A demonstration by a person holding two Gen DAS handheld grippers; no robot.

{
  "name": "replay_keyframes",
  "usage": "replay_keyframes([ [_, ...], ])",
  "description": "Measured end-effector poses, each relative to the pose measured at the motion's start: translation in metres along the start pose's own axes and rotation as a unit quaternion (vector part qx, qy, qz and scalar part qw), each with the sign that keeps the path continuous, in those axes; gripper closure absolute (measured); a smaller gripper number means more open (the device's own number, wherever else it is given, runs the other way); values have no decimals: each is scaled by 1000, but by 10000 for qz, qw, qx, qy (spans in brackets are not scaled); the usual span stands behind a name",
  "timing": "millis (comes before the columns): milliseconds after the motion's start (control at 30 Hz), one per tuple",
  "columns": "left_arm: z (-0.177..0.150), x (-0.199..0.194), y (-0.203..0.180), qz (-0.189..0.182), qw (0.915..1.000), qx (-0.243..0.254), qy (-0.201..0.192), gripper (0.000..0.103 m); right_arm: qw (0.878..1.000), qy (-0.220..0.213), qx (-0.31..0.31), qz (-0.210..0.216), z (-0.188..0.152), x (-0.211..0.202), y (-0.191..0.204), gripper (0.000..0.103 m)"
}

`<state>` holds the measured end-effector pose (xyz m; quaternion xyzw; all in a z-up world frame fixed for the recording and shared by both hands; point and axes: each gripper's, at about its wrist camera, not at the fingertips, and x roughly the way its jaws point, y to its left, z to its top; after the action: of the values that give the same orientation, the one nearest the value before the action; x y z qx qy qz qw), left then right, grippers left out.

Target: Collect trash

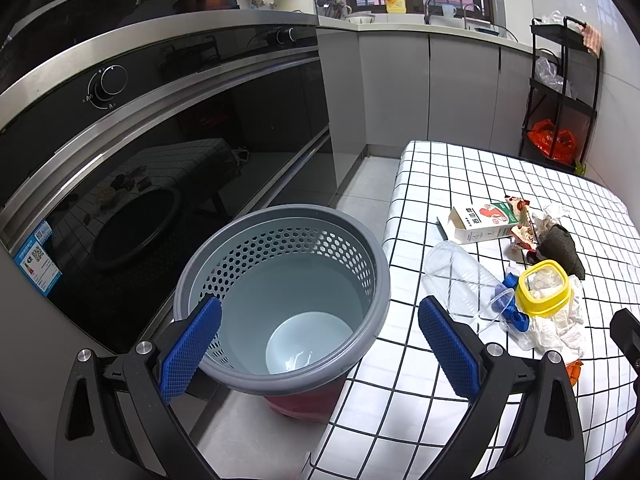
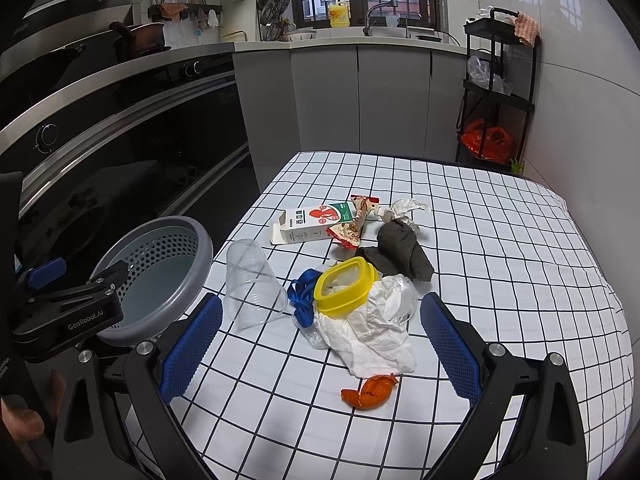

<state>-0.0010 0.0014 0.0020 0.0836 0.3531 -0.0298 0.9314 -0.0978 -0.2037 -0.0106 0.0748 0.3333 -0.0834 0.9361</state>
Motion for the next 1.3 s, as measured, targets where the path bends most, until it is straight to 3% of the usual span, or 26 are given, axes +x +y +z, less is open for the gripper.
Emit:
replay_keyframes([
  [1300,-1,1,0,9,10000,25,10,6,10000,10,-15,51,-1,1,0,8],
])
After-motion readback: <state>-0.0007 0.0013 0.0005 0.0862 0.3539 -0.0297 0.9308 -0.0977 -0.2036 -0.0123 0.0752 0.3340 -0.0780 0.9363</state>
